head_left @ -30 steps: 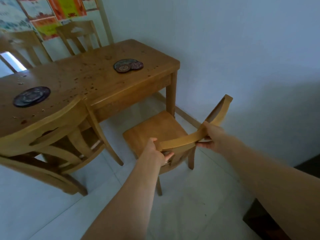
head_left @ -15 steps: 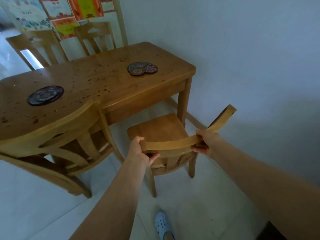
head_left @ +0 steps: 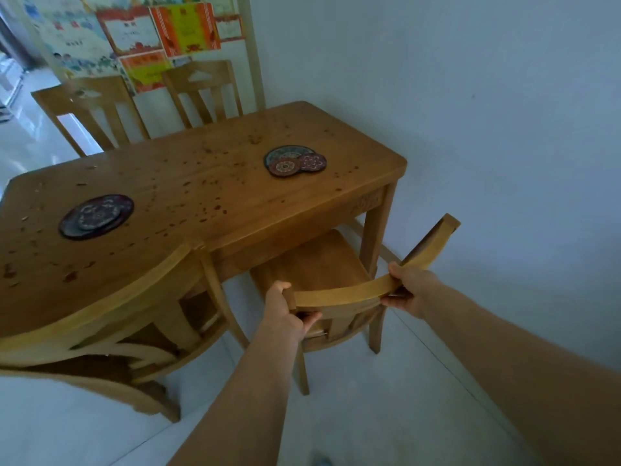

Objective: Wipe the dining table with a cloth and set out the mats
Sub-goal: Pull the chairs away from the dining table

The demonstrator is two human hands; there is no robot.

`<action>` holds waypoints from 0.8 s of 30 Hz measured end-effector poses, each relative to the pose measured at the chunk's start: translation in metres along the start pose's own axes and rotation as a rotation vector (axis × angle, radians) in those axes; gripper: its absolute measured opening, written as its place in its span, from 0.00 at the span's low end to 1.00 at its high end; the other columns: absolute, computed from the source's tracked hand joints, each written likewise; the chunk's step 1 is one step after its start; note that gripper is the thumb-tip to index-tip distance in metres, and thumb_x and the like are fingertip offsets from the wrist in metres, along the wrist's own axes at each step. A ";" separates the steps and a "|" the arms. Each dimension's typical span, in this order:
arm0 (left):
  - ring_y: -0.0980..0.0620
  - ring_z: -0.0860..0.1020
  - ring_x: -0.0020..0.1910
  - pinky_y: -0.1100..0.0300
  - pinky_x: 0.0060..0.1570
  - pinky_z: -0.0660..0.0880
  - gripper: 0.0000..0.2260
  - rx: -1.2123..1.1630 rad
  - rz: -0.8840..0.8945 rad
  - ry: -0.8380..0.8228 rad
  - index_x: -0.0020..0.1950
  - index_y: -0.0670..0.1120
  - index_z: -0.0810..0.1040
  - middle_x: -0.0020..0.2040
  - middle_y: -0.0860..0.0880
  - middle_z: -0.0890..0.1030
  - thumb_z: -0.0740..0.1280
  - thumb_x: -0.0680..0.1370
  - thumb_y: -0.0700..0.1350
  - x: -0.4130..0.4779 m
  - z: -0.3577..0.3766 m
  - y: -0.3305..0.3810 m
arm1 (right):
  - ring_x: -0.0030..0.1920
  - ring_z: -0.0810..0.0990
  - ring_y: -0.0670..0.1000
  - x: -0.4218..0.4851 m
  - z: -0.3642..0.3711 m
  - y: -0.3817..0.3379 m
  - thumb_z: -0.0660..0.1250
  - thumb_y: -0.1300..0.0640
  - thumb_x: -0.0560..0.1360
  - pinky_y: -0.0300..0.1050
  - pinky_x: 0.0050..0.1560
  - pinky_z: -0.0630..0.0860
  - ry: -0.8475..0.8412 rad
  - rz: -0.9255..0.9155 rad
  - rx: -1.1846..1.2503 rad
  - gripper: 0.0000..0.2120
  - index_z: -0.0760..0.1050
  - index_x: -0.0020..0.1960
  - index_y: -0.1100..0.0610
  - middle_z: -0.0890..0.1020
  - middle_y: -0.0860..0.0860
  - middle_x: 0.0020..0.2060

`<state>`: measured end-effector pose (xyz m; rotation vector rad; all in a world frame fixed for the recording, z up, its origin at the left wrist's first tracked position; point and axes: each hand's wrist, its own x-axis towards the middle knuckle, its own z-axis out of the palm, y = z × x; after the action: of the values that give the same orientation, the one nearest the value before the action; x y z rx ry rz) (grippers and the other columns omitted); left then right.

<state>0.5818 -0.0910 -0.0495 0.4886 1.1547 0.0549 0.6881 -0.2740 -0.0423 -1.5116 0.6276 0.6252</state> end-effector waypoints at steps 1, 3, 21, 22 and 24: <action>0.33 0.72 0.60 0.36 0.61 0.73 0.19 -0.003 -0.003 -0.005 0.63 0.45 0.67 0.56 0.37 0.72 0.69 0.76 0.46 0.003 0.004 0.005 | 0.46 0.80 0.59 0.005 0.004 -0.006 0.70 0.58 0.76 0.55 0.40 0.80 -0.002 0.002 -0.008 0.14 0.71 0.56 0.63 0.78 0.59 0.46; 0.33 0.71 0.62 0.37 0.62 0.73 0.18 0.003 -0.006 -0.017 0.62 0.45 0.67 0.56 0.37 0.71 0.68 0.77 0.47 0.010 0.013 0.014 | 0.50 0.80 0.60 0.015 0.013 -0.017 0.69 0.58 0.76 0.56 0.44 0.80 -0.004 0.002 -0.016 0.14 0.71 0.58 0.64 0.78 0.59 0.47; 0.35 0.72 0.58 0.38 0.58 0.75 0.19 -0.049 0.011 0.012 0.63 0.45 0.67 0.56 0.38 0.71 0.69 0.76 0.46 0.083 0.090 0.098 | 0.43 0.80 0.55 0.101 0.089 -0.096 0.70 0.54 0.76 0.51 0.34 0.80 -0.027 -0.101 0.044 0.18 0.69 0.60 0.61 0.77 0.55 0.45; 0.35 0.72 0.58 0.38 0.58 0.75 0.19 -0.045 0.019 0.016 0.63 0.44 0.67 0.55 0.38 0.71 0.69 0.76 0.46 0.093 0.099 0.106 | 0.43 0.80 0.56 0.113 0.098 -0.103 0.71 0.53 0.76 0.50 0.31 0.79 -0.031 -0.100 0.043 0.18 0.69 0.60 0.60 0.78 0.55 0.46; 0.36 0.72 0.60 0.38 0.58 0.75 0.19 -0.061 0.017 0.018 0.62 0.44 0.67 0.54 0.38 0.70 0.69 0.76 0.46 0.098 0.104 0.111 | 0.47 0.81 0.57 0.119 0.102 -0.107 0.71 0.52 0.75 0.50 0.30 0.79 -0.024 -0.120 0.032 0.19 0.69 0.59 0.61 0.79 0.57 0.49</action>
<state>0.7374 0.0008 -0.0580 0.4453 1.1636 0.1092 0.8469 -0.1709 -0.0556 -1.4979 0.5217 0.5385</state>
